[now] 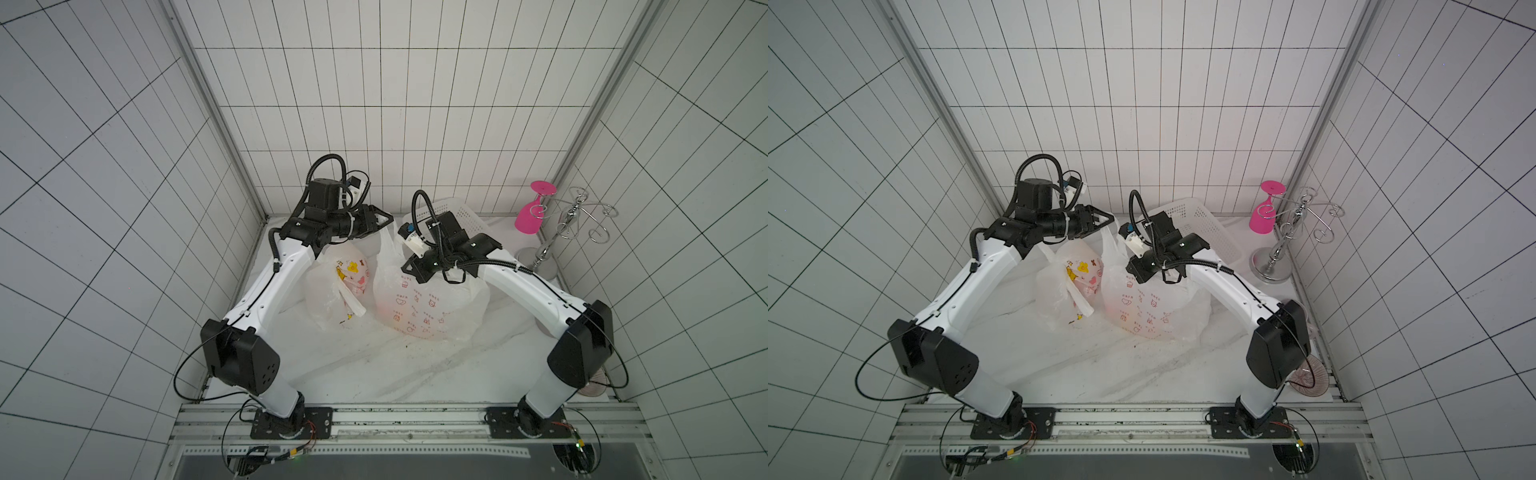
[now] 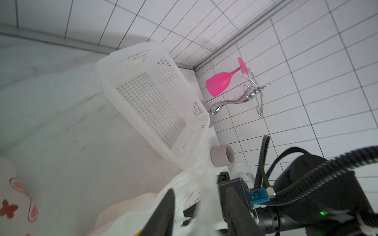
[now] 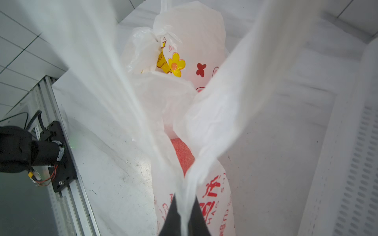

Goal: Place the peach into a plastic bag & tie a knot
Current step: Adjust the plastic bag at the center of the board.

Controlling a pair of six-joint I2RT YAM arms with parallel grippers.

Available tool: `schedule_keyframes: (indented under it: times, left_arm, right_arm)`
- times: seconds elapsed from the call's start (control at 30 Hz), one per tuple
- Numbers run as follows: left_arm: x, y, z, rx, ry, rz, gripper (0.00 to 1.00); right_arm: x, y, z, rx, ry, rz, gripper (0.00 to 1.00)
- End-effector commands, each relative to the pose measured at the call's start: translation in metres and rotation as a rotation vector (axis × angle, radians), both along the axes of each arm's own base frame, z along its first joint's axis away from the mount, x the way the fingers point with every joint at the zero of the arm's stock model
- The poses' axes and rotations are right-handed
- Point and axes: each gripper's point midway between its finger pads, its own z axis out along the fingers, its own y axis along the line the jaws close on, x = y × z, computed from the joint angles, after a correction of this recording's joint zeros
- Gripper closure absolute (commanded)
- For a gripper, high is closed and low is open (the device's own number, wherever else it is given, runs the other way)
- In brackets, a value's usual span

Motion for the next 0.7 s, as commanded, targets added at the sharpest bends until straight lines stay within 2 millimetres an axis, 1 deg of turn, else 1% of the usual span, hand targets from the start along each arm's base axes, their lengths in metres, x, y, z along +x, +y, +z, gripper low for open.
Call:
schedule_keyframes:
  times: [0.0, 0.03, 0.07, 0.17, 0.23, 0.3, 0.33, 0.43, 0.47, 0.5, 0.57, 0.63, 0.67]
  left_arm:
    - [-0.014, 0.012, 0.050, -0.155, -0.268, -0.061, 0.35]
    - [-0.019, 0.021, 0.051, -0.164, -0.351, -0.051, 0.28]
    - [-0.021, 0.026, 0.046, -0.165, -0.404, -0.051, 0.23]
    - [-0.028, 0.026, 0.018, -0.198, -0.433, -0.106, 0.19]
    - [-0.031, 0.026, 0.004, -0.213, -0.467, -0.101, 0.14]
    - [-0.036, 0.028, -0.002, -0.221, -0.524, -0.102, 0.09]
    - [-0.042, 0.026, -0.003, -0.235, -0.558, -0.113, 0.04]
    - [-0.058, 0.019, 0.005, -0.290, -0.640, -0.164, 0.02]
    - [-0.062, 0.021, 0.011, -0.307, -0.665, -0.167, 0.03]
    - [-0.062, 0.028, 0.016, -0.314, -0.688, -0.150, 0.03]
    - [-0.064, 0.047, 0.039, -0.352, -0.757, -0.106, 0.02]
    - [-0.070, 0.057, 0.065, -0.405, -0.806, -0.108, 0.02]
    - [-0.073, 0.058, 0.077, -0.421, -0.815, -0.119, 0.02]
  right_arm:
    - [-0.010, 0.004, 0.019, 0.121, -0.033, 0.114, 1.00]
    - [-0.012, 0.004, 0.024, 0.158, -0.012, 0.138, 1.00]
    - [-0.017, 0.005, 0.030, 0.203, 0.008, 0.173, 1.00]
    - [-0.023, 0.003, 0.038, 0.262, 0.036, 0.220, 1.00]
    - [-0.025, 0.000, 0.040, 0.288, 0.052, 0.237, 1.00]
    - [-0.024, -0.003, 0.041, 0.308, 0.072, 0.238, 1.00]
    - [-0.025, -0.004, 0.042, 0.321, 0.080, 0.244, 1.00]
    - [-0.022, -0.004, 0.042, 0.334, 0.104, 0.238, 1.00]
    - [-0.021, -0.004, 0.041, 0.338, 0.117, 0.234, 1.00]
    - [-0.018, -0.005, 0.038, 0.336, 0.128, 0.223, 1.00]
    - [-0.013, -0.008, 0.031, 0.332, 0.148, 0.199, 1.00]
    - [-0.005, -0.011, 0.023, 0.320, 0.168, 0.168, 1.00]
    - [-0.003, -0.011, 0.020, 0.319, 0.182, 0.161, 1.00]
